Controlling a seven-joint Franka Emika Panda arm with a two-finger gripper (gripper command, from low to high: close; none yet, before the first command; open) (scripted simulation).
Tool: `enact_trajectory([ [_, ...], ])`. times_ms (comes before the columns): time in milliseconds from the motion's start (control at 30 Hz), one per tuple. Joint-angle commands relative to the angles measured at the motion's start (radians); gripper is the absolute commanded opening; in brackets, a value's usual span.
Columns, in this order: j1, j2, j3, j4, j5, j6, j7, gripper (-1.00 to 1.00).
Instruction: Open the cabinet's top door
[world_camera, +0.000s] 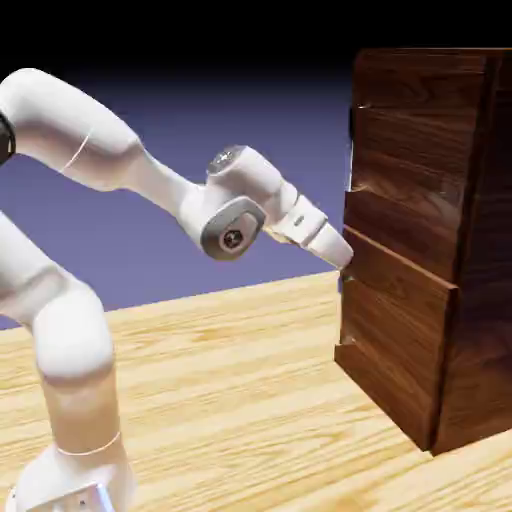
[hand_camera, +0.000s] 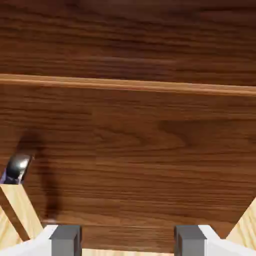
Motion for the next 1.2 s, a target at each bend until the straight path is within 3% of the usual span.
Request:
enact_trajectory([
  [0,-0.014,-0.005,0.016,0.009,0.044,0.000,0.016,0.00],
  [1167,-0.514,-0.170,0.571,0.332,1.566,-0.006,0.564,0.00],
])
